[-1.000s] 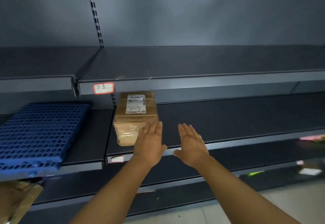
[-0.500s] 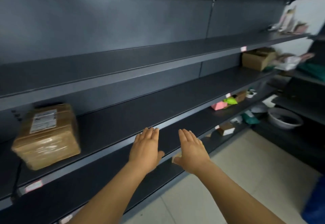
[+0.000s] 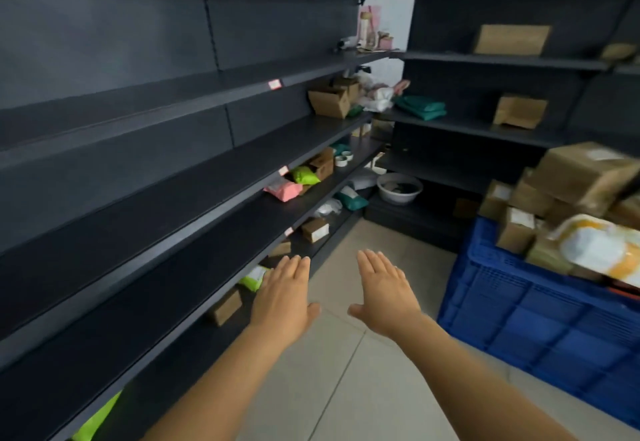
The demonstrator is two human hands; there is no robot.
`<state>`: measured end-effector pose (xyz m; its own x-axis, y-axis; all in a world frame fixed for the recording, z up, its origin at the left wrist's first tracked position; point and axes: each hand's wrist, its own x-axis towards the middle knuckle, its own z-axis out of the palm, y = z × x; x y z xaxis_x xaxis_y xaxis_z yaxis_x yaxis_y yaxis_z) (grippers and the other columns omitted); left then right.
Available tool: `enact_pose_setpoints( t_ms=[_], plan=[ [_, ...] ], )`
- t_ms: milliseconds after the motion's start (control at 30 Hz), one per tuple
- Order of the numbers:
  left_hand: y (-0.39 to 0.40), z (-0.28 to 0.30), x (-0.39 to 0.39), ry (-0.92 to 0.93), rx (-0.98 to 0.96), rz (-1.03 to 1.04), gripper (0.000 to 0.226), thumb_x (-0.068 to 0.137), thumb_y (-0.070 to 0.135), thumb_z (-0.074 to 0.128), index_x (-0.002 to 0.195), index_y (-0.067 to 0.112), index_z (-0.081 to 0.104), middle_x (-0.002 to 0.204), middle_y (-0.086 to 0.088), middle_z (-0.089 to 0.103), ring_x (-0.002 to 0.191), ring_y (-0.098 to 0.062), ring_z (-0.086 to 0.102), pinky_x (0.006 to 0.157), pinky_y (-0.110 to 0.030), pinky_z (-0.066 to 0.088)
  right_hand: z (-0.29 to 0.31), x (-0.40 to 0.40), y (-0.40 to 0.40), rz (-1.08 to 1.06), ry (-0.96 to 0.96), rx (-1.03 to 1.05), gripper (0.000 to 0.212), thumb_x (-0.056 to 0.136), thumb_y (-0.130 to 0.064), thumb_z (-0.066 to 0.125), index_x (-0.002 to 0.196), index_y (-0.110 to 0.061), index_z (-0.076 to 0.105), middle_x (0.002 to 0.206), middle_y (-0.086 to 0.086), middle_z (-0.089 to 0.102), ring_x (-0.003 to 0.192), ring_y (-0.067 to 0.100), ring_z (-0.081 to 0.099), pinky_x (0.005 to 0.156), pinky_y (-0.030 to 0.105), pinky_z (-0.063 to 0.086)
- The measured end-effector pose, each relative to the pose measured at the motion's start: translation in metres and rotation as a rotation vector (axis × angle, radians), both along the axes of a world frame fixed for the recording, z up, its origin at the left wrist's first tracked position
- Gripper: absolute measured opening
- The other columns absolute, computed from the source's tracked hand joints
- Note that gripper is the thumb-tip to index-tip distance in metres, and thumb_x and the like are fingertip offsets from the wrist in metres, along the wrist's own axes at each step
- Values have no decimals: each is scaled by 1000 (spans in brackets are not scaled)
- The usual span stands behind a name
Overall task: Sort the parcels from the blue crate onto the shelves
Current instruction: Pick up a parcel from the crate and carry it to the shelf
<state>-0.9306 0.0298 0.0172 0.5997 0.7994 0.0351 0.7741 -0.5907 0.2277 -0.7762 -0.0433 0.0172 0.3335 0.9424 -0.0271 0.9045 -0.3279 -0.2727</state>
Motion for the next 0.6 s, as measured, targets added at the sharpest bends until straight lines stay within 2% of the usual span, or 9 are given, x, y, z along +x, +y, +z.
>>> enact_pose_setpoints(
  t_ms=[333,600],
  plan=[
    [-60,3,163,2,1,-271,81,94,40,54,154,17,4,161,0,7,148,-17,1,119,-35,6,1,138,-95,-258,-17,-10,98,88,-37,66,154,-16,-2,162,1,-2,149,21,-4,120,39,4],
    [-69,0,278,-11,-10,-459,81,94,40,55,154,18,5,161,1,8,148,-17,2,119,-34,7,-5,233,-131,-464,-1,-23,95,88,-34,64,154,-16,-1,162,0,-1,149,21,-4,120,39,6]
  ],
)
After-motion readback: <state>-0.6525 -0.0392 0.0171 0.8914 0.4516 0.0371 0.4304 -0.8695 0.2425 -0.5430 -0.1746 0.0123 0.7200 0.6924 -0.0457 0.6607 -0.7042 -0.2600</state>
